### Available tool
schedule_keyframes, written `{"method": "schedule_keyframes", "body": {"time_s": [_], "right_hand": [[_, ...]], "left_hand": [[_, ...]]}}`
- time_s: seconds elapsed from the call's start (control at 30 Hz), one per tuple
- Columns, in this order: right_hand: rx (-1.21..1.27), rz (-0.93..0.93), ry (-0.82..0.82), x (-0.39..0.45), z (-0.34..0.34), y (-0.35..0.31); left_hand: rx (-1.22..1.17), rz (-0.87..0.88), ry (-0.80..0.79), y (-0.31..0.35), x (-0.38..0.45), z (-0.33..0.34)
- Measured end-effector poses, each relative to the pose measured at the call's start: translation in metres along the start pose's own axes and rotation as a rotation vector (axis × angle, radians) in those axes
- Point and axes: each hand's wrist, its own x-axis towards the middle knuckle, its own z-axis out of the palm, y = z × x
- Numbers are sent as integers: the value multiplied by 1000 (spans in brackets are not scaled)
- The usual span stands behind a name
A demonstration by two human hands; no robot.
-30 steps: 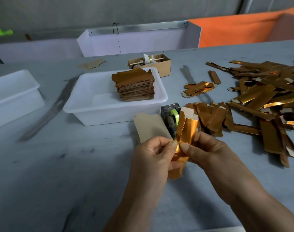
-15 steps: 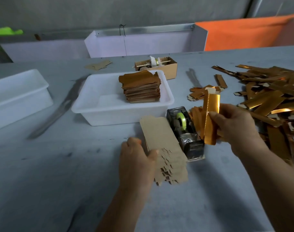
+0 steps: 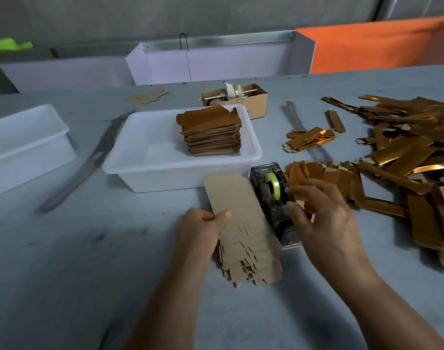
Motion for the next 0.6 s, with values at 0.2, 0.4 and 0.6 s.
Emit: {"method": "schedule_keyframes", "body": {"time_s": [0.2, 0.4, 0.6], "right_hand": [[32, -14, -18, -2, 1, -3], [79, -24, -9, -8, 0, -6], [302, 56, -38, -18, -8, -16]], "left_hand": [[-167, -82, -60, -1, 4, -14], [-11, 219, 126, 0, -10, -22], [-186, 277, -8, 8, -29, -32]]}}
